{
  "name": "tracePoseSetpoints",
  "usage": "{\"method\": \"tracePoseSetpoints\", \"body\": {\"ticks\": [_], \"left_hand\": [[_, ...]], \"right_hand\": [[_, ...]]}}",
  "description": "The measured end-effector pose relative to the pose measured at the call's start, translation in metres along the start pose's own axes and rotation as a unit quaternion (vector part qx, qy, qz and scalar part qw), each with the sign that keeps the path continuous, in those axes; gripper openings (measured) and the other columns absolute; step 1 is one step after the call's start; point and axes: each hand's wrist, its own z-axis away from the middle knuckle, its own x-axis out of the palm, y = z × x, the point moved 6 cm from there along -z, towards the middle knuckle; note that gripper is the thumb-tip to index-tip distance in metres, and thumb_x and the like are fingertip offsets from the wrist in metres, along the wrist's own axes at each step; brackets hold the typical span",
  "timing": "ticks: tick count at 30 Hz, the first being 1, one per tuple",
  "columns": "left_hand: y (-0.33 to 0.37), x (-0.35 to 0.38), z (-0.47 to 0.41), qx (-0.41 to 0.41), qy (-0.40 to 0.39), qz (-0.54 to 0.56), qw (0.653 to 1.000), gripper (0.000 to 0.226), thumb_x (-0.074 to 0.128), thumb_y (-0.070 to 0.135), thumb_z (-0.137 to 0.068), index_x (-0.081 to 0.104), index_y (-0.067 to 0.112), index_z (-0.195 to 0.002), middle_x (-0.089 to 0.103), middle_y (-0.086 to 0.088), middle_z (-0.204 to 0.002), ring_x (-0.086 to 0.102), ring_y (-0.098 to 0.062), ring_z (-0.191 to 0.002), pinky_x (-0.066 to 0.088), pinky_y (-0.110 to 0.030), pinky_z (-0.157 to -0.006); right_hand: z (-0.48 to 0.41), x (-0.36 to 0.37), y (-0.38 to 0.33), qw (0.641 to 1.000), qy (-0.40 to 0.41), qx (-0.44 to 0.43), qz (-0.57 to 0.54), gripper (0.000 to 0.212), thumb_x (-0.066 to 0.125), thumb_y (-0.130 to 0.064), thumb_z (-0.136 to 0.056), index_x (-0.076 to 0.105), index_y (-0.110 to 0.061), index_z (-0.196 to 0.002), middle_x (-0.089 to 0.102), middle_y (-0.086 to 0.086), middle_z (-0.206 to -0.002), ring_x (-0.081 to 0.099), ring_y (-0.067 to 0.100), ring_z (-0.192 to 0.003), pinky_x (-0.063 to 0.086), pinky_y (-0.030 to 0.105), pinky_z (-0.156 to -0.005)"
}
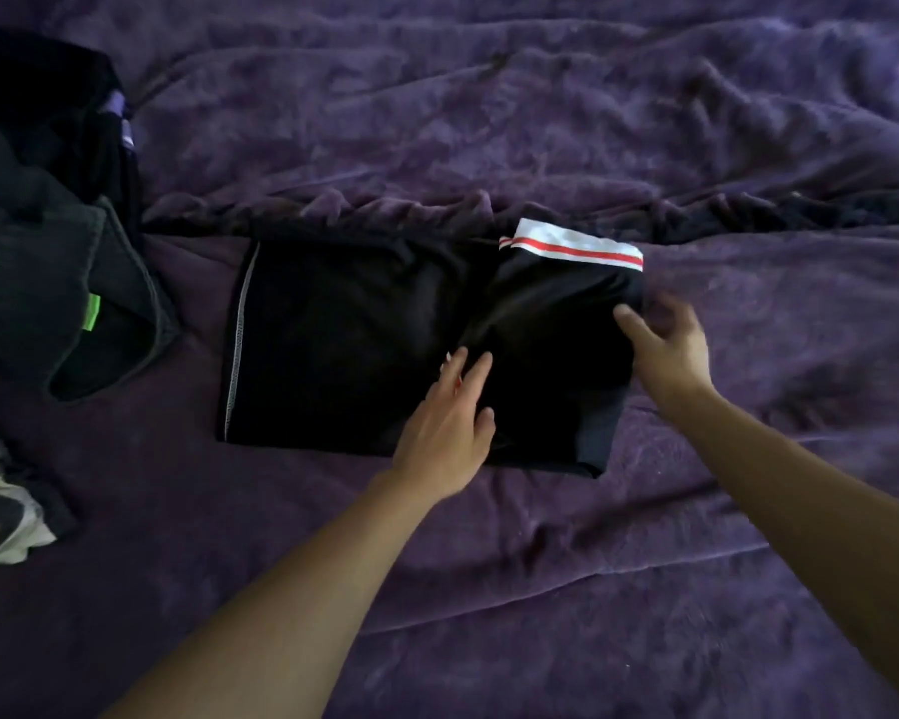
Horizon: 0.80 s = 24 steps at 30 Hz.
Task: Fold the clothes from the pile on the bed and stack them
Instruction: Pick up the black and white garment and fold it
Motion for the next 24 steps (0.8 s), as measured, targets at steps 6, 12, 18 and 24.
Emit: {"method": "tracePoseSetpoints", "body": {"ticks": [6,12,18,24], "left_hand": [[-0.018,-0.02,-0.032,-0.147,-0.049,0.232,0.96,0.045,0.045,0.012,-0.096,0.045,0.015,-0.141,0.048,-0.009,-0.14,0.047,-0.022,-0.127,0.035,-0.03,-0.109],[-0.067,-0.085,0.032,-0.218,0.134,0.38,0.889,0.023,0.049,0.015,-0.096,0.061,0.022,-0.113,0.067,0.003,-0.101,0.065,-0.008,-0.079,0.05,-0.014,-0.058],[-0.143,-0.136,0.127,-0.277,0.245,0.353,0.859,0.025,0.047,0.0,-0.091,0.065,0.018,-0.092,0.069,-0.005,-0.082,0.064,-0.015,-0.065,0.048,-0.026,-0.057],[-0.199,-0.148,0.173,-0.319,0.266,0.325,0.85,0.024,0.047,0.0,-0.091,0.065,0.015,-0.096,0.068,-0.003,-0.084,0.065,-0.016,-0.069,0.049,-0.028,-0.06]], "right_hand": [[0.017,0.021,0.004,0.978,-0.106,0.075,-0.163,0.04,0.082,-0.026,-0.07,0.065,-0.016,-0.104,0.073,0.004,-0.104,0.072,0.02,-0.089,0.059,0.039,-0.077],[0.078,0.05,-0.11,0.99,-0.072,-0.079,-0.093,0.045,0.084,-0.025,-0.066,0.056,-0.018,-0.1,0.068,-0.005,-0.088,0.066,-0.002,-0.074,0.055,0.018,-0.065],[0.133,0.171,-0.191,0.975,-0.144,-0.147,0.088,0.046,0.076,-0.03,-0.074,0.05,-0.021,-0.11,0.063,0.002,-0.099,0.062,0.027,-0.1,0.047,0.033,-0.086],[0.177,0.303,-0.179,0.93,-0.332,-0.088,0.132,0.073,0.074,-0.031,-0.079,0.035,-0.018,-0.14,0.058,0.01,-0.123,0.061,0.031,-0.107,0.052,0.04,-0.09]]}}
